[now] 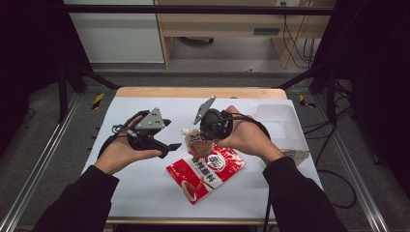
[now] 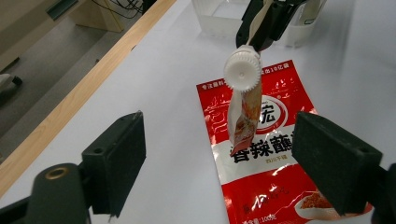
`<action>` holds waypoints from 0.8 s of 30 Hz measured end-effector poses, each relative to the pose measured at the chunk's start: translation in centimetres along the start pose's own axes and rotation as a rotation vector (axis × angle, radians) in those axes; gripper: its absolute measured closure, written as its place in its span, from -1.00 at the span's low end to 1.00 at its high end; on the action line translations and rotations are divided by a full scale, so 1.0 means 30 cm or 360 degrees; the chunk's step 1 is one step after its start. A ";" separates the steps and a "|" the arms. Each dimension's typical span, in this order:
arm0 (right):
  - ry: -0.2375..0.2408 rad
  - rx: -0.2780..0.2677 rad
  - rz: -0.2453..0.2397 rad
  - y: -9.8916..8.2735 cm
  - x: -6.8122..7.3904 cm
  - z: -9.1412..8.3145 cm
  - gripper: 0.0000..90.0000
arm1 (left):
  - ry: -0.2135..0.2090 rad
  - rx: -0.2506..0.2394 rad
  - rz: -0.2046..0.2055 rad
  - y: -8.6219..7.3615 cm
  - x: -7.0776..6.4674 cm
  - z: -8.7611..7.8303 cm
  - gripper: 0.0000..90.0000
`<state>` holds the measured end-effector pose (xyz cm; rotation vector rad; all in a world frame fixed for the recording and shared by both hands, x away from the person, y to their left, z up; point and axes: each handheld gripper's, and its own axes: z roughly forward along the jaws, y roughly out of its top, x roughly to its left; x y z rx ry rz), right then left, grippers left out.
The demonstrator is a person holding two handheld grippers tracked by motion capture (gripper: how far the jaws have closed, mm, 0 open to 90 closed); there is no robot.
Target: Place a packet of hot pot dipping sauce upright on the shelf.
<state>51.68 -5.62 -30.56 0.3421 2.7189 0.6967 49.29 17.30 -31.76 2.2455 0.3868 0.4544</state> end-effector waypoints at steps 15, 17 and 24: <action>-0.0033 -0.0013 0.0004 -0.035 -0.030 -0.046 0.95 | 0.0005 0.0012 -0.0061 -0.064 0.002 0.033 -0.83; -0.0042 -0.0020 0.0020 -0.039 -0.032 -0.057 0.95 | 0.0049 0.0006 -0.0056 -0.078 0.000 0.036 -0.84; -0.0063 -0.0076 0.0045 -0.060 -0.051 -0.099 0.95 | 0.0139 0.0001 -0.0122 -0.150 0.009 0.035 -0.84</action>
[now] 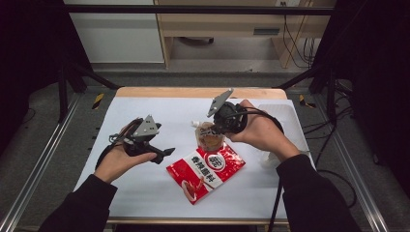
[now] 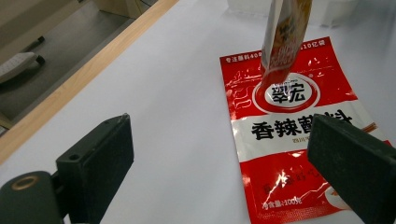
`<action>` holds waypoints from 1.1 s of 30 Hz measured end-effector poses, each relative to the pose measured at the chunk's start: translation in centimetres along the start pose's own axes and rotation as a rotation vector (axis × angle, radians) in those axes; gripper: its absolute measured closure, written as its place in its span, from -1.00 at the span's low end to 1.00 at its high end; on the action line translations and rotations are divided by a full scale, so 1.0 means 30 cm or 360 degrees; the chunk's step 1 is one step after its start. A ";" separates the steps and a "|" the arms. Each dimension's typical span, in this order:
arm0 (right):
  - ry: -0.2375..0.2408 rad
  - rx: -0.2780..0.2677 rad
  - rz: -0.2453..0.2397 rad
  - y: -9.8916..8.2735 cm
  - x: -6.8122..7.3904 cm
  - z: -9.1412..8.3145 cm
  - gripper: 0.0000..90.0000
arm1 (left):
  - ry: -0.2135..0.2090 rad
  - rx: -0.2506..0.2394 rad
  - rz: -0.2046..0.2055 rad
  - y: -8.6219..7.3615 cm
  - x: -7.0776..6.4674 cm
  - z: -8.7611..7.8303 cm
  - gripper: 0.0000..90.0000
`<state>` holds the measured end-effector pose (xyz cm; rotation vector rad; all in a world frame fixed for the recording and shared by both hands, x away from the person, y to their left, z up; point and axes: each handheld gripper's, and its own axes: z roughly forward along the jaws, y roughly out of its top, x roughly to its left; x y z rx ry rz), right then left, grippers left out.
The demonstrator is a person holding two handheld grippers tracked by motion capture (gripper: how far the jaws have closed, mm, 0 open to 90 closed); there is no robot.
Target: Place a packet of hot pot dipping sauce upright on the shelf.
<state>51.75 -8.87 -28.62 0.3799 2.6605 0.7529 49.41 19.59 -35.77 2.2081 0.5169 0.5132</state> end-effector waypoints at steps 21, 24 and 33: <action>-0.0110 -0.0047 0.0034 -0.086 -0.043 -0.174 0.94 | 0.0074 0.0094 -0.0208 -0.359 -0.043 -0.043 -0.84; -0.0124 -0.0057 0.0069 -0.106 -0.067 -0.187 0.95 | 0.0123 0.0098 -0.0210 -0.393 -0.045 -0.054 -0.84; -0.0177 -0.0064 0.0104 -0.157 -0.131 -0.235 0.95 | 0.0174 0.0092 -0.0300 -0.446 -0.044 -0.073 -0.85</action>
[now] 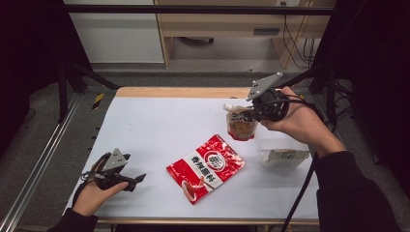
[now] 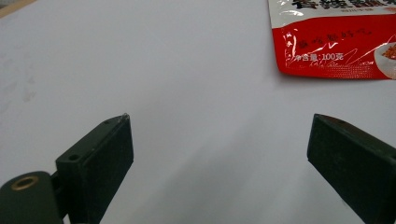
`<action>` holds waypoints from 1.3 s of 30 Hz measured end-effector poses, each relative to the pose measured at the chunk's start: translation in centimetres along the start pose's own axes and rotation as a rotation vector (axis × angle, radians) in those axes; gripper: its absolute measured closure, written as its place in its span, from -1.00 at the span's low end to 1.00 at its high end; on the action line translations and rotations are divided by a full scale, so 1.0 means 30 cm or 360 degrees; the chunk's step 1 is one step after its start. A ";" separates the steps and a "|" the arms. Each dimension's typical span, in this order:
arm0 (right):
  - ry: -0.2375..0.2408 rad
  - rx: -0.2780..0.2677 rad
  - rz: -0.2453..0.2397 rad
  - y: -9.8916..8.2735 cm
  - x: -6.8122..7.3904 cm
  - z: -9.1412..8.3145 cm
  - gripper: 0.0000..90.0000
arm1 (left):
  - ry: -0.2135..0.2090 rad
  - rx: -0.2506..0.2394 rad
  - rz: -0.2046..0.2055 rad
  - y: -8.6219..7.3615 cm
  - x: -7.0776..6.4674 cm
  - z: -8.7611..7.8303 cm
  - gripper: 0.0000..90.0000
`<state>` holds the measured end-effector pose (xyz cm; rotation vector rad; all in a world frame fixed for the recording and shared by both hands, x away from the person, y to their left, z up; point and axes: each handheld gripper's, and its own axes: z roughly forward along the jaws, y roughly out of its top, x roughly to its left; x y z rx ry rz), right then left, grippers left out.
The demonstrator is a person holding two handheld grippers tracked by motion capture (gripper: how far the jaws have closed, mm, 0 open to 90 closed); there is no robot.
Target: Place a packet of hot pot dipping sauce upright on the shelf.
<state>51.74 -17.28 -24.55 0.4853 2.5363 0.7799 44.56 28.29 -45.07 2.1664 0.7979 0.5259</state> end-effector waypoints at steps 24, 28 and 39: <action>-0.0048 0.0015 0.0064 -0.125 -0.085 -0.047 0.94 | 0.0023 0.0015 -0.0009 -0.008 0.016 0.003 -0.86; -0.0047 0.0023 0.0081 -0.150 -0.093 -0.042 0.94 | 0.0022 0.0017 -0.0004 -0.008 0.017 0.004 -0.86; -0.0035 0.0070 0.0121 -0.227 -0.115 -0.032 0.94 | 0.0027 0.0042 -0.0008 -0.014 0.026 0.007 -0.86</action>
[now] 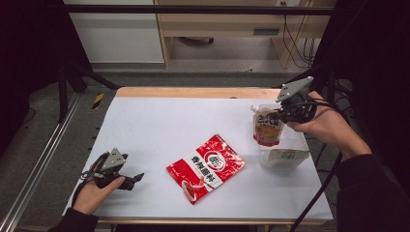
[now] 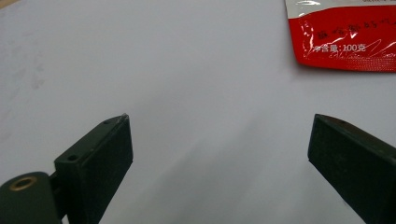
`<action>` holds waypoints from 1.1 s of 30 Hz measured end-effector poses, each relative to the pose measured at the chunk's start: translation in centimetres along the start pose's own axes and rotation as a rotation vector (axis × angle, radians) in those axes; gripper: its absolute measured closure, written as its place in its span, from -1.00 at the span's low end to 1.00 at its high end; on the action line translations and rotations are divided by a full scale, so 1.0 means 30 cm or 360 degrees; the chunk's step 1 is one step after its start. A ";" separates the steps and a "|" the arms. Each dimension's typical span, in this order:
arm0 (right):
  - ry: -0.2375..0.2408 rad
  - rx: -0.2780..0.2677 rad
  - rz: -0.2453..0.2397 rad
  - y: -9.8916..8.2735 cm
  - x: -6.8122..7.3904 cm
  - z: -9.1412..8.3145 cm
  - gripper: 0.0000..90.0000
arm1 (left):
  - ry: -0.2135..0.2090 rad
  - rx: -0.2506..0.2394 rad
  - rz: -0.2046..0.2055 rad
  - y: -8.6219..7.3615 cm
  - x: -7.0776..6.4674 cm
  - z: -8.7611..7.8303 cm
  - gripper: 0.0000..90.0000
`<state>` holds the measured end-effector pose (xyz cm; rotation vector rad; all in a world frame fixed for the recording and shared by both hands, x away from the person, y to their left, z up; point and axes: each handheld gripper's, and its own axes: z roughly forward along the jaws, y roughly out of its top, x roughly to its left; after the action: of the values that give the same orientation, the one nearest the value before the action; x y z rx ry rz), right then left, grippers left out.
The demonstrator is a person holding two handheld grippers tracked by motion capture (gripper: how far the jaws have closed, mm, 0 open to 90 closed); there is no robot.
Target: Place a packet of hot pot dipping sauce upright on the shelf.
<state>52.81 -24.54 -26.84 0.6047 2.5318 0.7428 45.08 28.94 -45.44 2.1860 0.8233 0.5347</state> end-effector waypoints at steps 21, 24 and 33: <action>-0.0007 0.0055 0.0052 -0.086 -0.026 0.016 0.94 | -0.0013 0.0005 -0.0012 -0.002 -0.003 0.007 -0.86; -0.0008 0.0062 0.0067 -0.095 -0.024 0.024 0.94 | -0.0017 0.0005 -0.0011 -0.002 -0.004 0.007 -0.86; 0.0001 0.0066 0.0073 -0.113 -0.024 0.042 0.94 | -0.0023 0.0013 -0.0004 -0.002 -0.006 0.010 -0.86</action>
<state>53.08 -26.98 -29.58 0.6786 2.5473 0.7079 45.10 28.69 -45.71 2.1933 0.8216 0.5143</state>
